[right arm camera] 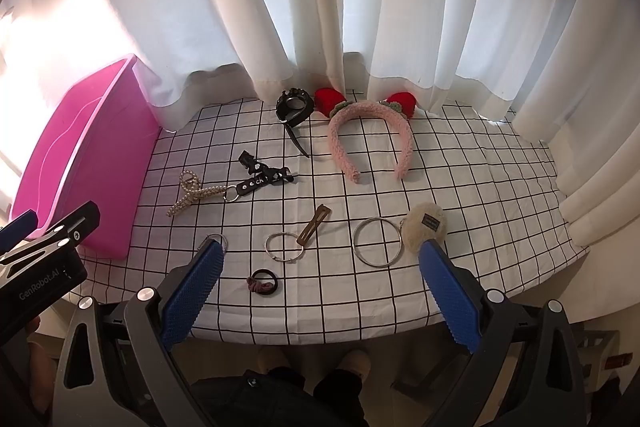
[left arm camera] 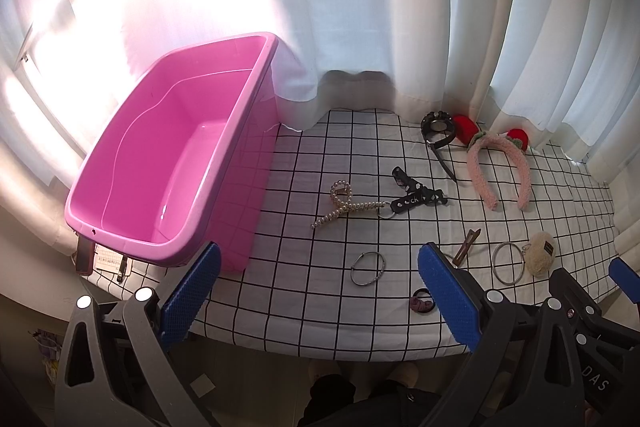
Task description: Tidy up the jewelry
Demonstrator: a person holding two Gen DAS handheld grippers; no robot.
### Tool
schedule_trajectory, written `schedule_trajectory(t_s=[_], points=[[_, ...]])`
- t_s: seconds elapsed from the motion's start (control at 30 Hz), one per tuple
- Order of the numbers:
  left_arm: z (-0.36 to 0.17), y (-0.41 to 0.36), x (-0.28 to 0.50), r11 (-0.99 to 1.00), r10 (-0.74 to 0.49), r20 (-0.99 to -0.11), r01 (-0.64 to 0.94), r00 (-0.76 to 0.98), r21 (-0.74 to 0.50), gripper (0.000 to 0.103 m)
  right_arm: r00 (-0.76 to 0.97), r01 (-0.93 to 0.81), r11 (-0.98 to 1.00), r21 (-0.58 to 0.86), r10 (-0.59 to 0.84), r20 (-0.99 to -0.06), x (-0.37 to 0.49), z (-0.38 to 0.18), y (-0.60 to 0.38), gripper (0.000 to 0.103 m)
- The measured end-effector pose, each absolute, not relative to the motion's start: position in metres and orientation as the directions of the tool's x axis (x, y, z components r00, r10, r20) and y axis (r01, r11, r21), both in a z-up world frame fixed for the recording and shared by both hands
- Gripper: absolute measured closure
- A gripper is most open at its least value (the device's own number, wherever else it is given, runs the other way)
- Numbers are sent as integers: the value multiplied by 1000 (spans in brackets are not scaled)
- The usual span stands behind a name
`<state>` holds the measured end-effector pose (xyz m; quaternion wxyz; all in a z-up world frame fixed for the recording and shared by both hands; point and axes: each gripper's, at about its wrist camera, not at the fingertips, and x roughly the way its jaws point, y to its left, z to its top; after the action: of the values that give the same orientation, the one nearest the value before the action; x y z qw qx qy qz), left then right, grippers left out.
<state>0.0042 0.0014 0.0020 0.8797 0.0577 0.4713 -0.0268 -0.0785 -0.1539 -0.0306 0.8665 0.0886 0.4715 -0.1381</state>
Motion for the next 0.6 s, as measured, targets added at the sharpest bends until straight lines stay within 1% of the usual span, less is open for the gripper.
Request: schedule_trajectory(t_s=[0.6], points=[[5,9,3,993,9,-830,96,557,75,6,521,319,947,27,-151,-840,-78,-30,-152,9]])
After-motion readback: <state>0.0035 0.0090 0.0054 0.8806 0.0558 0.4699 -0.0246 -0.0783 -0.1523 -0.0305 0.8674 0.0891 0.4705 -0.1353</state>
